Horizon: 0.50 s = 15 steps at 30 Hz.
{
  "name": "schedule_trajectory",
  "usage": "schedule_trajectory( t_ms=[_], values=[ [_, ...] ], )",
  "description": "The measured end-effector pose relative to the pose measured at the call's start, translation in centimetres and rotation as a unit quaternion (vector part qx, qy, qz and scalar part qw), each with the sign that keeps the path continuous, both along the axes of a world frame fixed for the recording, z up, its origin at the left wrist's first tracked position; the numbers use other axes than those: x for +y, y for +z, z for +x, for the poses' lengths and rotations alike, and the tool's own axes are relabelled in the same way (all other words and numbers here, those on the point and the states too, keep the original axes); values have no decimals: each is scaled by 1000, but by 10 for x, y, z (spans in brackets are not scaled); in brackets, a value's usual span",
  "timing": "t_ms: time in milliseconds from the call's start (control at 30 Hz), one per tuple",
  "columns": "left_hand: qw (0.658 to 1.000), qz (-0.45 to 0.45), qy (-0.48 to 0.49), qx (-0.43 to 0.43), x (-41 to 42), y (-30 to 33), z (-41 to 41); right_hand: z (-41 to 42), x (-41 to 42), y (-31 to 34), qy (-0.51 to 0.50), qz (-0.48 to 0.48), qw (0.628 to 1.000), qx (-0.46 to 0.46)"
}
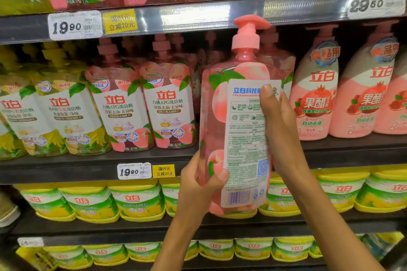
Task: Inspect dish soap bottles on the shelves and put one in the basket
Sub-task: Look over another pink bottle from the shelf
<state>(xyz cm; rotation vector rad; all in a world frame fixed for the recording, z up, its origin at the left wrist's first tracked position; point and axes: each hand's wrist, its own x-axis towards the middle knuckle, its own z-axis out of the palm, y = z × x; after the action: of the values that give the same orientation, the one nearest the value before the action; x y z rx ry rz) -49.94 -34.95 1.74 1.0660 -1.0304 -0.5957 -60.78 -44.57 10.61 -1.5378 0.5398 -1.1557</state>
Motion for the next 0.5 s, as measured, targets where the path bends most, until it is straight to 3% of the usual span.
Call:
schedule_trajectory(
  t_ms=[100, 200, 333, 500],
  values=[
    [998, -15, 51, -30, 0, -1, -6, -2, 5, -4, -55, -38, 998, -23],
    [994, -30, 86, -55, 1, -2, -7, 2, 15, -10, -78, -74, 994, 12],
    [997, -11, 51, -60, 4, -3, -3, 7, 13, -17, -84, -44, 995, -37],
    [997, 50, 55, 19, 5, 8, 15, 4, -6, -22, 67, 72, 979, -177]
  ],
)
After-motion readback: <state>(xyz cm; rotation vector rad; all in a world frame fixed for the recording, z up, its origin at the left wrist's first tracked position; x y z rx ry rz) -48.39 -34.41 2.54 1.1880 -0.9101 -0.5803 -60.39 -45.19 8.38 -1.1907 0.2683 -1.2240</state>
